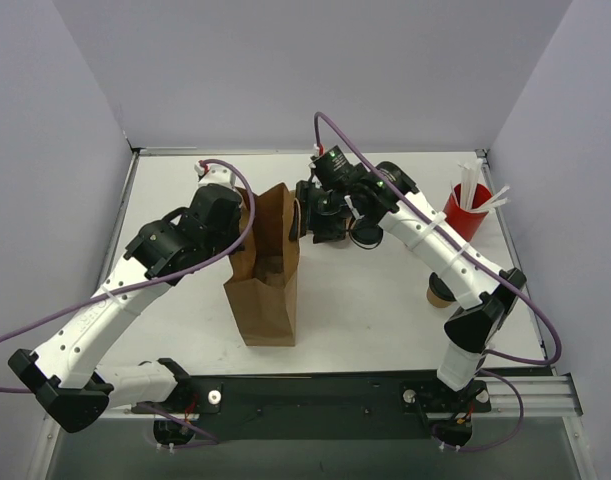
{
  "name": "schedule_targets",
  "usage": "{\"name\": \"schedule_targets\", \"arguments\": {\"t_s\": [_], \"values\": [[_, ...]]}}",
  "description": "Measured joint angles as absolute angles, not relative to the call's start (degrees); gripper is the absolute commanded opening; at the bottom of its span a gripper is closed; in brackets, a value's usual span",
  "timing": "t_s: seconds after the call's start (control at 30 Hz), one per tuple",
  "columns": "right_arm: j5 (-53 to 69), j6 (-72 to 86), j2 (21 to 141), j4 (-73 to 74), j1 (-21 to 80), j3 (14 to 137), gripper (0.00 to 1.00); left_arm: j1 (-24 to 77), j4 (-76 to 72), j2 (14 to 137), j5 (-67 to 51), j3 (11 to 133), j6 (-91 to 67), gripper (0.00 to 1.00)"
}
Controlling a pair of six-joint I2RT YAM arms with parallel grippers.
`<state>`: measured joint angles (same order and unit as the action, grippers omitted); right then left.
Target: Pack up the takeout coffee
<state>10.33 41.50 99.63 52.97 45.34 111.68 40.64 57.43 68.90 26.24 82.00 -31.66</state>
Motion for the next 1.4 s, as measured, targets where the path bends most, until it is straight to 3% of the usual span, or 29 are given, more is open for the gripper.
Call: {"name": "schedule_targets", "arguments": {"t_s": [0.3, 0.53, 1.4], "values": [[9.89, 41.63, 95.85, 50.65, 44.93, 110.13, 0.65, 40.23, 56.75, 68.42, 26.09, 82.00, -30.76, 0.00], [9.85, 42.00, 90.45, 48.58, 43.44, 107.83, 0.70, 39.94, 56.49, 68.40, 25.54, 82.00, -30.11, 0.00], [5.13, 44.01, 76.64, 48.29, 36.69, 96.42, 0.73, 39.57, 53.30, 68.16, 22.72, 82.00, -27.75, 0.00]]}}
